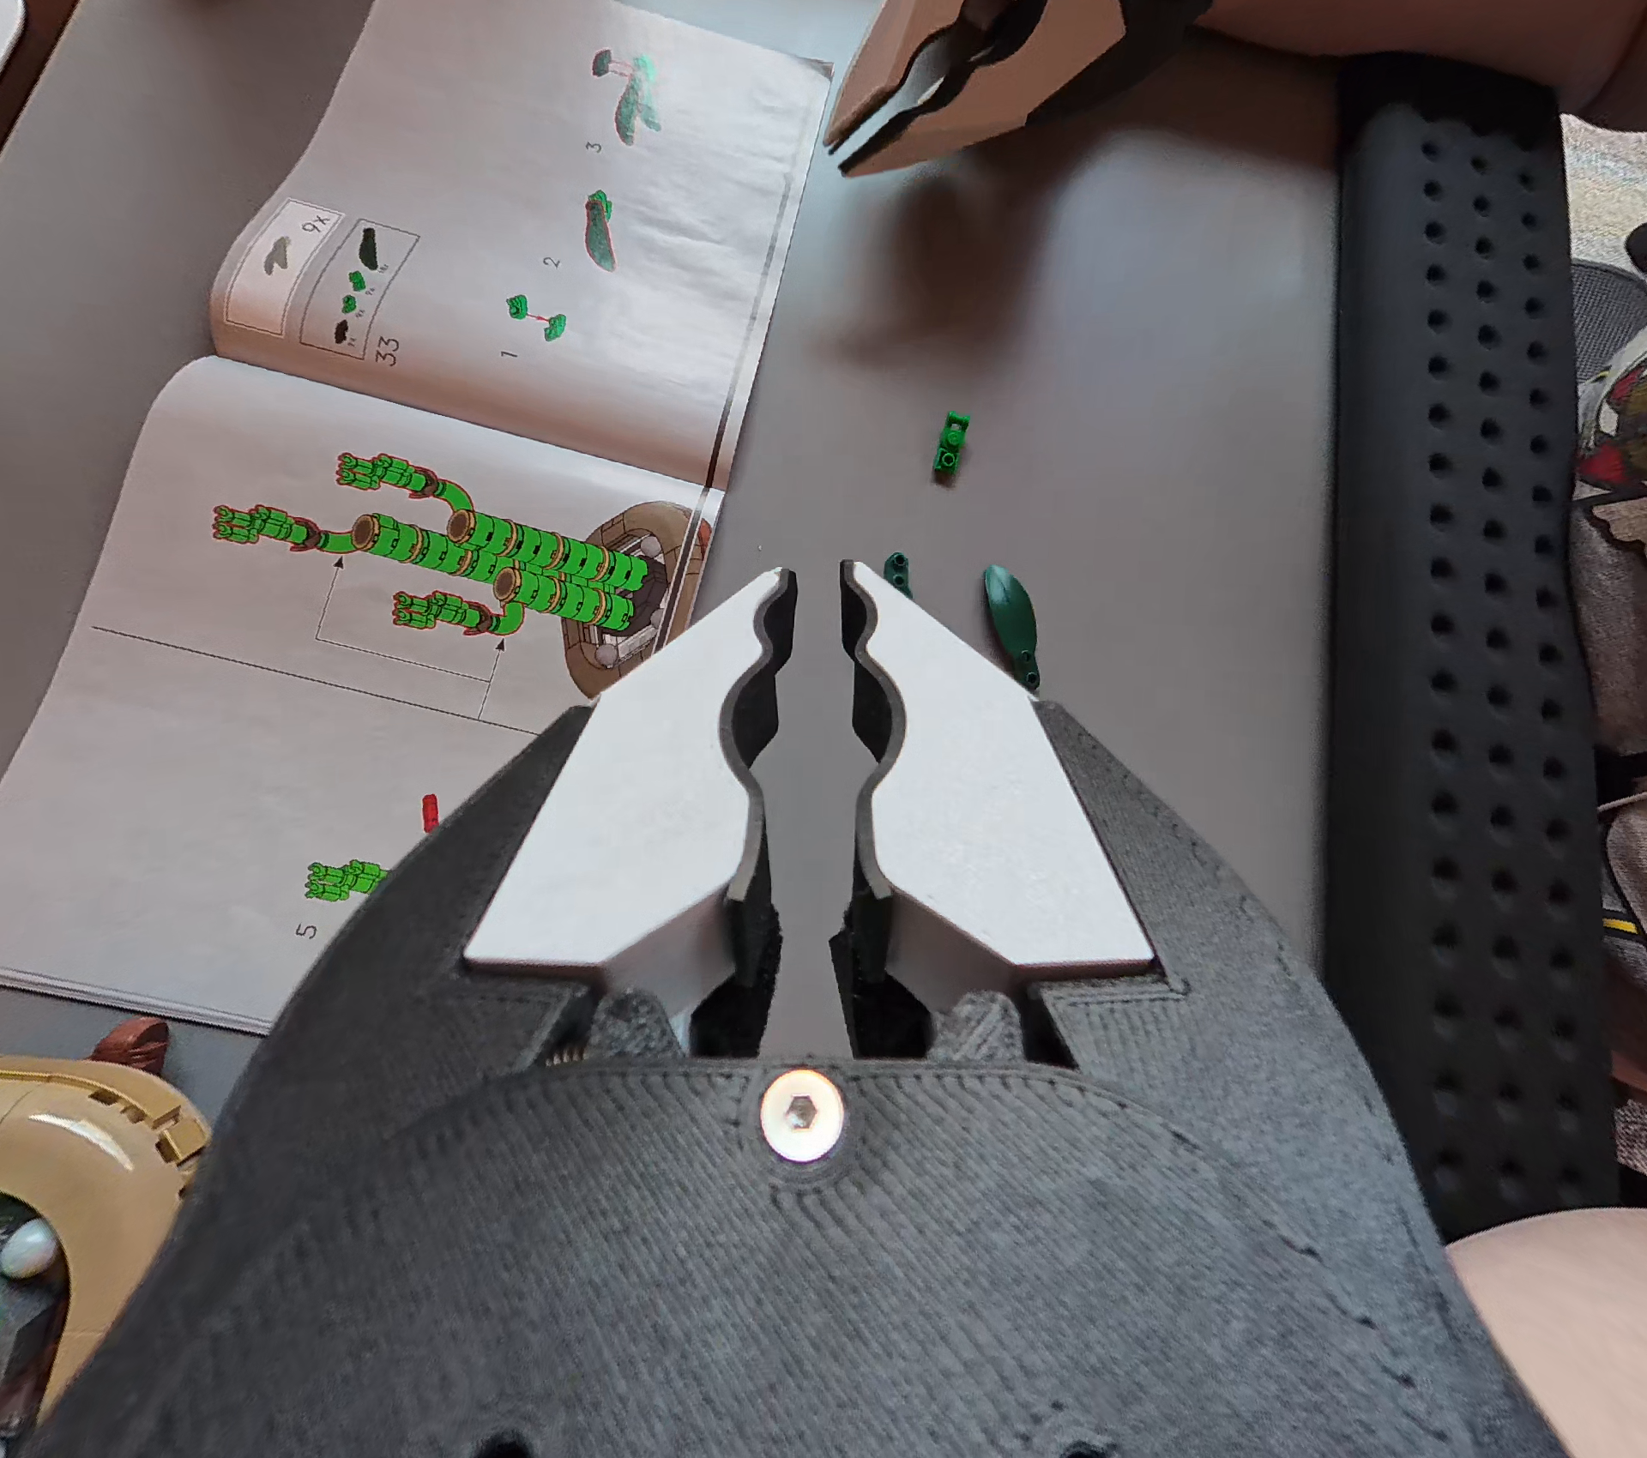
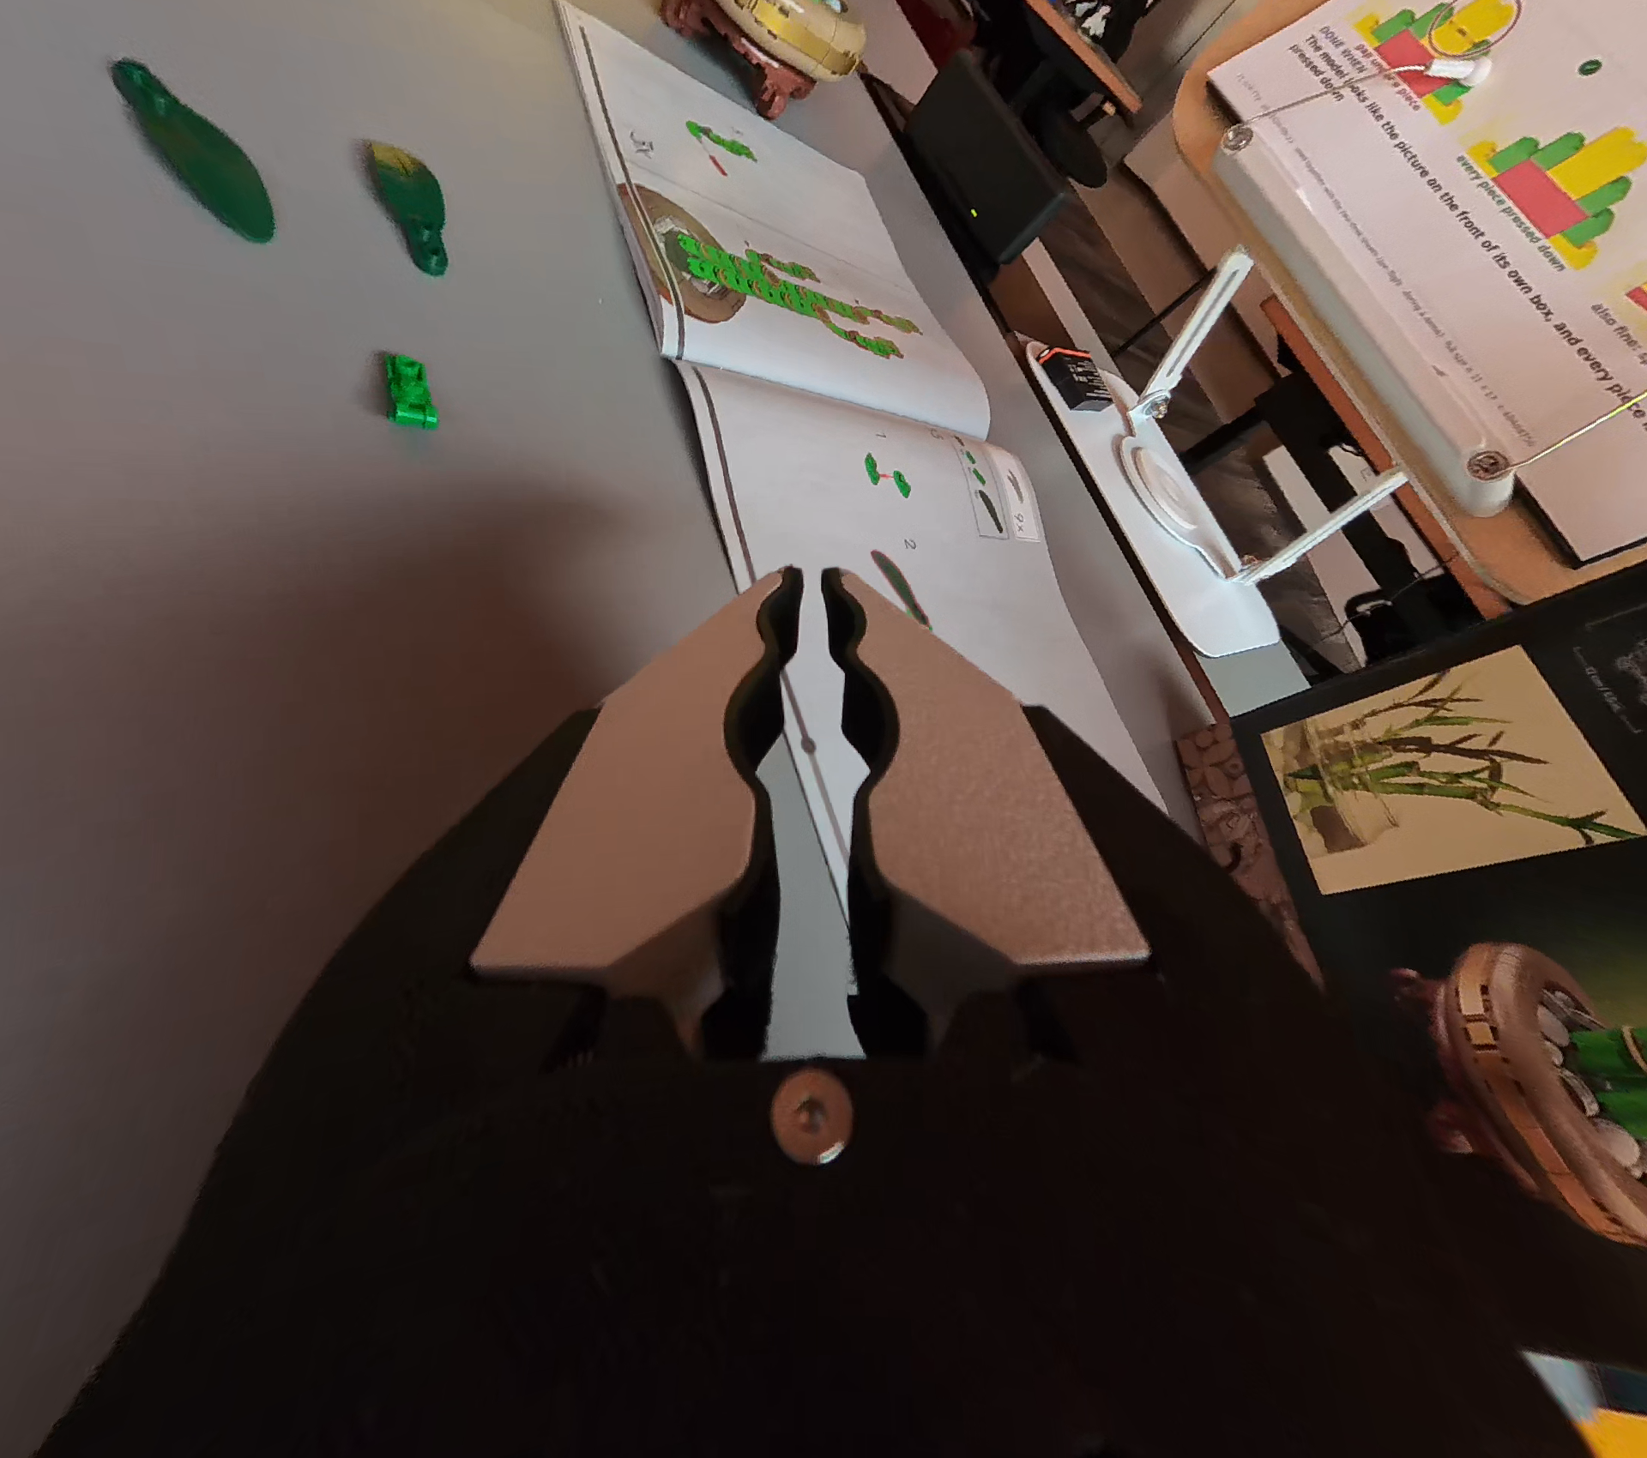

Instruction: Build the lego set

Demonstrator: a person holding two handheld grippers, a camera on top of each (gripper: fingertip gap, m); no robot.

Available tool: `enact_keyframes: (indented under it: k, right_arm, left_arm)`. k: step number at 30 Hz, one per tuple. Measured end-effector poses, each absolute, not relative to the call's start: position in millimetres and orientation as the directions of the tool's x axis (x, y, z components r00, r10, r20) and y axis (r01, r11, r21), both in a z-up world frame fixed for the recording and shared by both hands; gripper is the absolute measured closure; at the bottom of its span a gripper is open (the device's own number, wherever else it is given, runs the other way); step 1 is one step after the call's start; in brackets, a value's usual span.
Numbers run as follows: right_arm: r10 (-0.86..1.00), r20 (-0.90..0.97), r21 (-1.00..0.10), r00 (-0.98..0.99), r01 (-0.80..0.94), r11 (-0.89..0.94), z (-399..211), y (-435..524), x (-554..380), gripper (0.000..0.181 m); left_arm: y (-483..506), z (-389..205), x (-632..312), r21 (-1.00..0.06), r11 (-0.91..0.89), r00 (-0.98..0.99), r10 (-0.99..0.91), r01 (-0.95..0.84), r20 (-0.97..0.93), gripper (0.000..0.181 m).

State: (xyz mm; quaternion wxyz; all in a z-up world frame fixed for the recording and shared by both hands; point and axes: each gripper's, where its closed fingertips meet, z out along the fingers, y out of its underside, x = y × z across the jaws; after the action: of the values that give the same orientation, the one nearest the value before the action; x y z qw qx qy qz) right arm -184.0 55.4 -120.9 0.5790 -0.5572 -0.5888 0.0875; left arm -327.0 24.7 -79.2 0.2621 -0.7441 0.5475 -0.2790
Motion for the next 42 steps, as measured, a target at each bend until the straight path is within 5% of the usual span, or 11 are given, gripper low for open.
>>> enact_keyframes:
  k: [36,42]
  right_arm:
    - [0.74,0.614,-0.71,0.275,0.603,0.365,-128,59,-183,0.177]
    - [0.905,0.415,-0.759,0.093,0.584,0.288,-125,0,-251,0.165]
  left_arm:
    - [25,-68,-346,-0.676,-0.26,0.294,-0.953,-0.69,0.066,0.174]
    - [22,-64,-347,-0.677,-0.236,0.287,-0.957,-0.697,0.038,0.175]
